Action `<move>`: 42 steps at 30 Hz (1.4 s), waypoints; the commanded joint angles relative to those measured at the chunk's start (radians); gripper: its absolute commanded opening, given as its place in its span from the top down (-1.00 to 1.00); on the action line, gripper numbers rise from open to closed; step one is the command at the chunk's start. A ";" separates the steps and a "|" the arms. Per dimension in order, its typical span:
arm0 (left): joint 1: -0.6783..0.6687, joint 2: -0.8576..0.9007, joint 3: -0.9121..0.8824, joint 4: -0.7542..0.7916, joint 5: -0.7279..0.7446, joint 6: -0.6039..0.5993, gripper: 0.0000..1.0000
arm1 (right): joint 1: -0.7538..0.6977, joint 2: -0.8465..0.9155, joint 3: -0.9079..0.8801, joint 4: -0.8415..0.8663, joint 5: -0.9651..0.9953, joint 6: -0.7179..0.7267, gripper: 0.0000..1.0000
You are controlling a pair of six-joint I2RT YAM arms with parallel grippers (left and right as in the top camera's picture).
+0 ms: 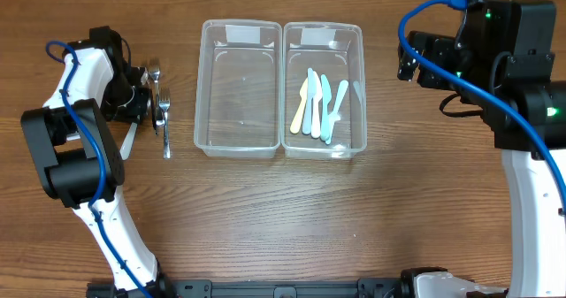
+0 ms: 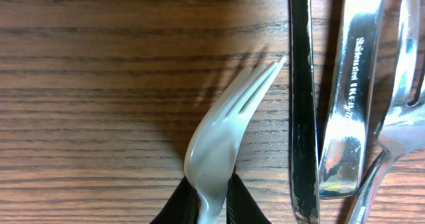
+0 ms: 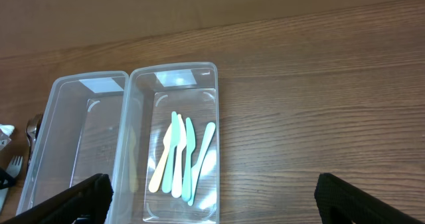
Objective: Pack container
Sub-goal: 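Close left gripper on the white plastic fork handle, then carry white fork into left container and release it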
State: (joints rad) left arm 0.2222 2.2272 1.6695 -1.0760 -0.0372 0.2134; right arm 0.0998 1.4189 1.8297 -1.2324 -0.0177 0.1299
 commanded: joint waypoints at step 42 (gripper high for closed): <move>-0.506 -0.240 0.158 0.058 0.261 -0.434 0.76 | -0.004 0.000 0.004 0.003 0.017 -0.003 -1.00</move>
State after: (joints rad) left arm -0.2485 1.9121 1.8229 -1.0336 0.2623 -0.1520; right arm 0.0998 1.4189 1.8297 -1.2327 -0.0177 0.1303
